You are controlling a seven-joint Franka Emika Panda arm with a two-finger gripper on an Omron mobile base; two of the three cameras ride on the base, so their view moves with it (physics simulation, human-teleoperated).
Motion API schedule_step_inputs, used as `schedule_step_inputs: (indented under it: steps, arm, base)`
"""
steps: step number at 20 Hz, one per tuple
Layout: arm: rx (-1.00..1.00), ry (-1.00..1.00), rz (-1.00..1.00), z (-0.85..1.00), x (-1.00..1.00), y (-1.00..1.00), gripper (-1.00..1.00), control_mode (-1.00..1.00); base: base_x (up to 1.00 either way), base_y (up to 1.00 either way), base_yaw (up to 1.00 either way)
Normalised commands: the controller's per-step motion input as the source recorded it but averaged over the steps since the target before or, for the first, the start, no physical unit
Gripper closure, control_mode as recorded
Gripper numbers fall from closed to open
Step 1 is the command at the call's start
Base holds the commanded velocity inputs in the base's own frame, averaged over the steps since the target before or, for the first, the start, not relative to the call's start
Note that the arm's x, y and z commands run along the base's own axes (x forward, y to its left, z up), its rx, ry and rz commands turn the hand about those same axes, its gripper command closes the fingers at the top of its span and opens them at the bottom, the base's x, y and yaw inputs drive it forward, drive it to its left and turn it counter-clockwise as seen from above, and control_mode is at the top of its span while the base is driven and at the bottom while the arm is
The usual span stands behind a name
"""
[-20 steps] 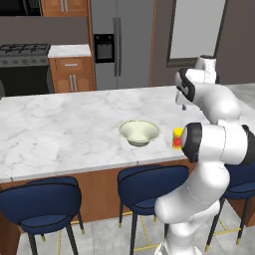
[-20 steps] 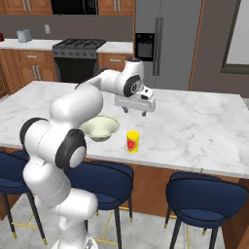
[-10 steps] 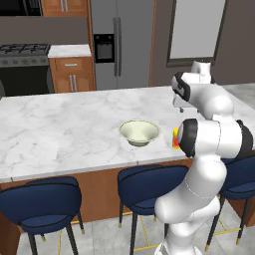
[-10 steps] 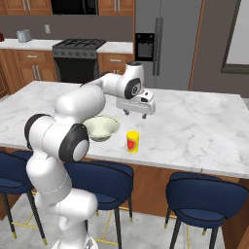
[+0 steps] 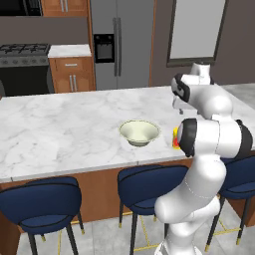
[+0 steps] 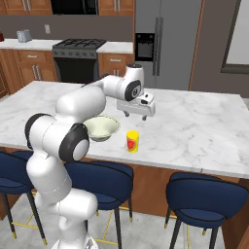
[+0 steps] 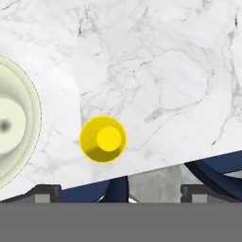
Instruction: Place the cup inside the bowl on the dining table and move the bowl to any counter.
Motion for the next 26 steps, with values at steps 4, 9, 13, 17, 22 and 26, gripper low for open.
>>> schedule_step_inputs:
  steps: [4, 9, 13, 17, 22, 26]
  arm:
    - [0.00, -0.01, 0.00, -0.22, 0.00, 0.00, -1.00, -1.00]
    - [0.00, -0.01, 0.00, -0.22, 0.00, 0.00, -1.00, -1.00]
    - [0.00, 0.00, 0.00, -0.16, 0.00, 0.00, -1.00, -1.00]
    - [0.00, 0.00, 0.00, -0.21, 0.00, 0.00, -1.00, -1.00]
    - [0.00, 0.00, 0.00, -0.15, 0.00, 0.00, -1.00, -1.00]
    - [0.00, 0.00, 0.00, -0.13, 0.00, 0.00, -1.00, -1.00]
  base:
    - [0.00, 0.00, 0.00]
    - [0.00, 0.00, 0.00]
    - [0.00, 0.00, 0.00]
    - [0.00, 0.00, 0.00]
    - [0.00, 0.00, 0.00]
    - [0.00, 0.00, 0.00]
